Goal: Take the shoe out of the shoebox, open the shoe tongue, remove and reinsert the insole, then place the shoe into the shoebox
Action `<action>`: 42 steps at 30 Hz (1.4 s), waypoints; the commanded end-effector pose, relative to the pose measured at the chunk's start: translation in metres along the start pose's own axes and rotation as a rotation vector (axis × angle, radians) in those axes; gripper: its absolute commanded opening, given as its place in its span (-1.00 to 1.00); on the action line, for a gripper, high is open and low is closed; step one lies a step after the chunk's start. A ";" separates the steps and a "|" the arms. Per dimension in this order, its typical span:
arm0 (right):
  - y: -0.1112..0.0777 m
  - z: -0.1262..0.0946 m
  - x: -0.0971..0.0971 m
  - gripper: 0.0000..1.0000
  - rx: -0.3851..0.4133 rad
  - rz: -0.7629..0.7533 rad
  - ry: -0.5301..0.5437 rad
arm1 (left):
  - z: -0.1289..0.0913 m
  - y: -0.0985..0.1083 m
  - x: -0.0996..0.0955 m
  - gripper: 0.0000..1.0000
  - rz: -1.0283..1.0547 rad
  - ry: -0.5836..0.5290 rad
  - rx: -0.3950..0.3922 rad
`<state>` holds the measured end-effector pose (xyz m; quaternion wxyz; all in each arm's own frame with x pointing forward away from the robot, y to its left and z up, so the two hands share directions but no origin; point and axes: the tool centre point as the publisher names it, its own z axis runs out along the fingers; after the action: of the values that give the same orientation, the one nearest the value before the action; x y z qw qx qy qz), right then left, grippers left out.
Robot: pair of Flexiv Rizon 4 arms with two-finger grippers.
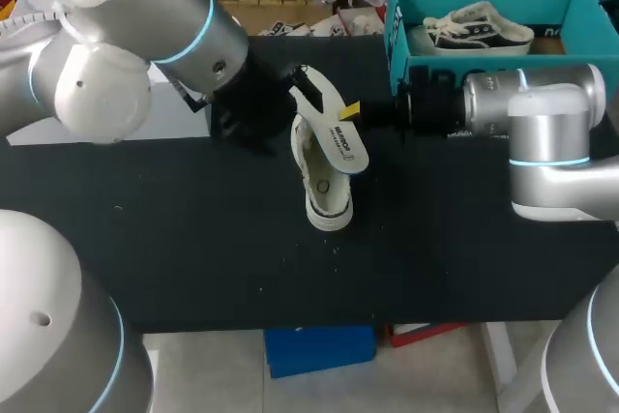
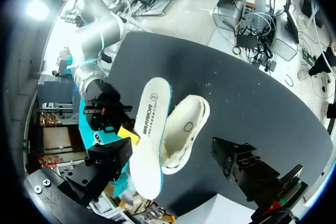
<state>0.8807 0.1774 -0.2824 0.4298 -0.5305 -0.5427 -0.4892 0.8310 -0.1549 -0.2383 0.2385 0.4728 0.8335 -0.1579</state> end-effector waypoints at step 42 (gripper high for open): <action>0.000 0.001 0.000 -1.00 -0.001 0.001 -0.002 | 0.036 0.069 -0.002 1.00 0.112 -0.699 0.022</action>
<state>0.8806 0.1775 -0.2823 0.4298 -0.5304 -0.5427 -0.4892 0.9024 -0.1405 -0.2673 0.4760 0.4524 0.6983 -0.2849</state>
